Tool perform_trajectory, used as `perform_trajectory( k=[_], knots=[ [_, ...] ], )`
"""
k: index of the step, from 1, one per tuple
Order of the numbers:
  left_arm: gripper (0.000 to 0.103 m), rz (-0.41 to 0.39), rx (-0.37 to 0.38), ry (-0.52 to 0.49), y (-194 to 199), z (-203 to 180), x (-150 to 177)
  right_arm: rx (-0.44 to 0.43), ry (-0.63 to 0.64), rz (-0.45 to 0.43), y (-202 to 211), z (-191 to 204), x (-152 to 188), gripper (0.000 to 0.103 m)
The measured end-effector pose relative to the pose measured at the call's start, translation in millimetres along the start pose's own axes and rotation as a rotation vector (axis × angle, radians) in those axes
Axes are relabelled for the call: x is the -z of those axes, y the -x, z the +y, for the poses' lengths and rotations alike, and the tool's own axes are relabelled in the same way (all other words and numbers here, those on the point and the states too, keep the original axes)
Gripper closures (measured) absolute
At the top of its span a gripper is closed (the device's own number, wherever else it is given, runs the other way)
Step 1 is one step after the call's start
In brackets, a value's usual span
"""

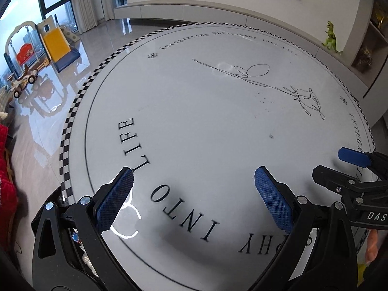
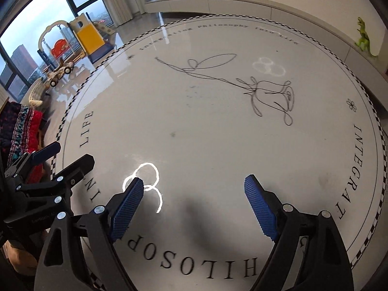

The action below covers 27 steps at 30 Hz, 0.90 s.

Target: Collect trash

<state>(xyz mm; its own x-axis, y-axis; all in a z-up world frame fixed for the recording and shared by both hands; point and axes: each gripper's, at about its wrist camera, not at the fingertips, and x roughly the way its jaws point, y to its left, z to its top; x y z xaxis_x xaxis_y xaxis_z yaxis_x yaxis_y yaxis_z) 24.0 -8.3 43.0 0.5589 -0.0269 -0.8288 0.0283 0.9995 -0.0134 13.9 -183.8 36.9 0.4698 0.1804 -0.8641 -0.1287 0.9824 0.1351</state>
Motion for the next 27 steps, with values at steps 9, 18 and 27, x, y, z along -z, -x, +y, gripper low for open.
perform_trajectory(
  k=[9,18,27],
  knots=[
    [0.006,0.0,-0.052,-0.003,-34.4,-16.5,-4.0,0.069,-0.035,-0.077,-19.0,-31.7,5.1,0.018],
    [0.006,-0.014,-0.04,0.027,-40.4,-13.2,0.8,0.155,-0.004,-0.141,-23.5,-35.6,12.1,0.014],
    [0.006,-0.014,-0.04,0.027,-40.9,-13.4,1.2,0.181,-0.002,-0.137,-31.0,-39.8,10.8,0.003]
  ],
)
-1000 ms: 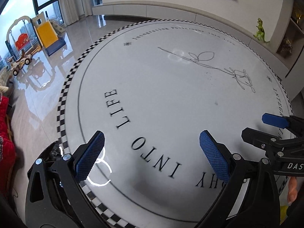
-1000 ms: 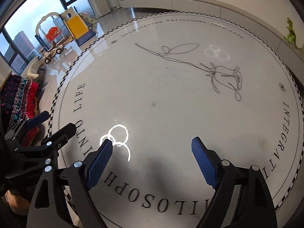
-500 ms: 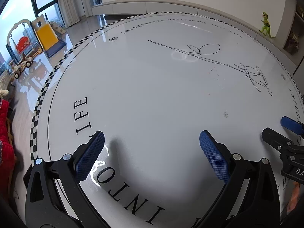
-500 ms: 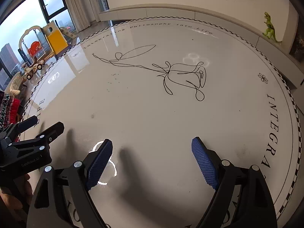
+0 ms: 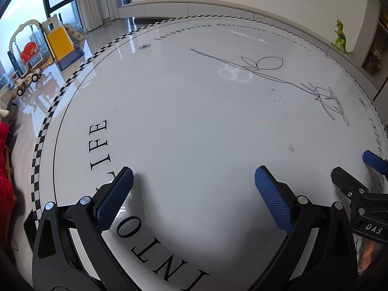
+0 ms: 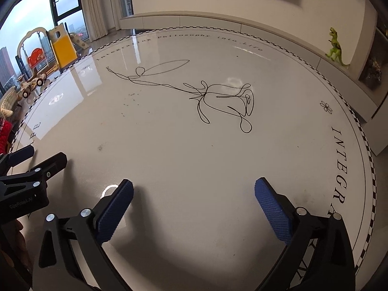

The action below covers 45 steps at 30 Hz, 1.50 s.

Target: Collect trash

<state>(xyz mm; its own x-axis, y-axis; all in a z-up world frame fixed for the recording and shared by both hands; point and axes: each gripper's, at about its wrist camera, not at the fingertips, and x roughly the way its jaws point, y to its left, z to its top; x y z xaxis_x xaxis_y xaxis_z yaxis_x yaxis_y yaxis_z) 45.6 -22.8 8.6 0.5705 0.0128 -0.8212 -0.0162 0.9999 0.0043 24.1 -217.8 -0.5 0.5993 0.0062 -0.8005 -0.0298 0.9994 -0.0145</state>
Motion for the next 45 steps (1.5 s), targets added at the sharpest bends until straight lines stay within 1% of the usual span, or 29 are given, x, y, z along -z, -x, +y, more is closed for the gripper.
perform_trajectory(
  k=[45],
  knots=[
    [0.006,0.0,0.0,-0.001,0.5,-0.2,0.4,0.001,0.001,0.001,-1.1,3.3,-2.1,0.003]
  ],
)
